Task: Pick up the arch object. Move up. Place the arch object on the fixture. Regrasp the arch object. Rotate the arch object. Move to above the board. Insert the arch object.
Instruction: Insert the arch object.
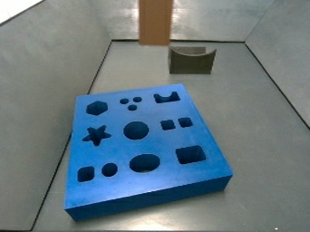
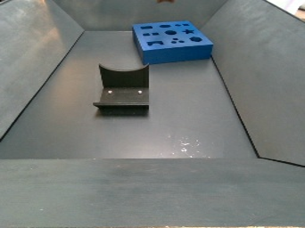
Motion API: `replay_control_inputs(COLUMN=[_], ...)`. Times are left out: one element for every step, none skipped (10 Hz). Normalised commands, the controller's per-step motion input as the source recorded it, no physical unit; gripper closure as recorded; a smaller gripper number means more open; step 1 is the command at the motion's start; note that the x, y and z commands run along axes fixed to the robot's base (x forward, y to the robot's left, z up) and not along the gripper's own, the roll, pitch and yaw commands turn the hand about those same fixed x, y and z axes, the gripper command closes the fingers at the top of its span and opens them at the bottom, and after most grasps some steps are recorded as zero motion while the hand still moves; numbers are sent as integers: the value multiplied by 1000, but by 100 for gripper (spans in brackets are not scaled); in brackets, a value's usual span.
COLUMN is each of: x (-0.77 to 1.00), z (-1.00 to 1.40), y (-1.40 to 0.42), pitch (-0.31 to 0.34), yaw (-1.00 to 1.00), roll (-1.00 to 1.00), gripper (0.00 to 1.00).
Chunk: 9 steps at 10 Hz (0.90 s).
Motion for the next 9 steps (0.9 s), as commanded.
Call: replay_control_inputs(x=[900, 949, 957, 783, 557, 323, 229, 37, 114], z=[-169, -137, -109, -269, -409, -434, -406, -14, -323], y=[0, 0, 0, 0, 74, 103, 100, 0, 0], pitch=[23, 100, 130, 124, 91, 71, 76, 0, 0], yaw=[389, 351, 334, 300, 291, 337, 354, 0, 54], roll=[-17, 30, 99, 203, 166, 173, 119, -13, 0], gripper=[100, 100, 100, 100, 100, 100, 100, 100, 100])
